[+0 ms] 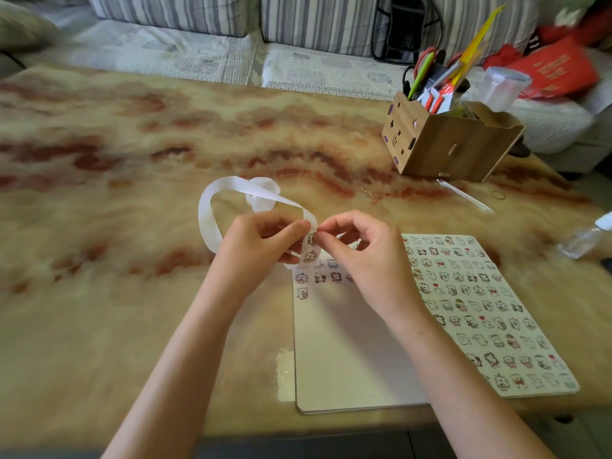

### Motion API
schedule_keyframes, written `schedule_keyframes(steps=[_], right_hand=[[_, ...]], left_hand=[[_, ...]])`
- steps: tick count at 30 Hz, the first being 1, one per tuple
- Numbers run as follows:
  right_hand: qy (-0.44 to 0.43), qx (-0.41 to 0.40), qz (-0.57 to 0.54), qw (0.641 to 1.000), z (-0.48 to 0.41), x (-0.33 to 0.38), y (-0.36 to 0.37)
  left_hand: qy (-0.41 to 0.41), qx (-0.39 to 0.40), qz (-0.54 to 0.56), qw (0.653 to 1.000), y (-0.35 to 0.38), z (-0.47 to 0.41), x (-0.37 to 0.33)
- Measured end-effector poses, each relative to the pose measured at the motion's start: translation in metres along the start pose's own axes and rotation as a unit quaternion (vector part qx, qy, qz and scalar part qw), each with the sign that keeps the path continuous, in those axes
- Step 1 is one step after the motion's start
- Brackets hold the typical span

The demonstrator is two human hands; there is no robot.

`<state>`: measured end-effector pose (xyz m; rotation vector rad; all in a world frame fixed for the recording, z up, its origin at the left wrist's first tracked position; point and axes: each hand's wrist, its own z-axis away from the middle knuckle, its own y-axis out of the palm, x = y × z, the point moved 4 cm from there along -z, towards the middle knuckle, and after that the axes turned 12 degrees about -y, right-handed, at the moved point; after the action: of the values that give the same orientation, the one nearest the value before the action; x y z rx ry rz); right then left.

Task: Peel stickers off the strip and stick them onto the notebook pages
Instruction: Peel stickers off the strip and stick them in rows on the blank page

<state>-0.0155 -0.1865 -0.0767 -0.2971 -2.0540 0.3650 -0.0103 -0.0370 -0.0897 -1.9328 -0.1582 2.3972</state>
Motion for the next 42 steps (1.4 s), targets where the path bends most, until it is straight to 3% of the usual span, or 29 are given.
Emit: schedule_keyframes(steps=[11, 15, 20, 23, 26, 31, 42], right_hand=[[-0.057, 0.026, 0.098, 0.993, 0.001, 0.001, 0.002], [-0.078, 0.031, 0.087, 0.993, 0.001, 0.008, 0.001], [0.016, 0.046, -0.027, 0.998, -0.002, 0.006, -0.009], [0.137, 0.119, -0.044, 0.982, 0.002, -0.009, -0.014], [0.204, 0.173, -0.024, 0.963, 0.008, -0.02, -0.012], [0.227, 0.208, 0.003, 0.951, 0.013, -0.024, -0.006], [0.227, 0.202, 0.002, 0.953, 0.015, -0.027, -0.003]], left_hand=[[-0.012, -0.005, 0.012, 1.0, -0.001, 0.001, 0.002], [-0.008, -0.024, 0.001, 1.0, -0.003, 0.001, 0.003], [-0.01, -0.063, -0.013, 0.998, -0.008, -0.001, 0.005], [-0.011, -0.071, -0.017, 0.997, -0.009, -0.001, 0.005], [-0.011, -0.073, -0.019, 0.997, -0.009, -0.001, 0.005], [-0.011, -0.073, -0.019, 0.997, -0.008, -0.001, 0.005], [-0.013, -0.07, -0.015, 0.997, -0.008, -0.002, 0.005]])
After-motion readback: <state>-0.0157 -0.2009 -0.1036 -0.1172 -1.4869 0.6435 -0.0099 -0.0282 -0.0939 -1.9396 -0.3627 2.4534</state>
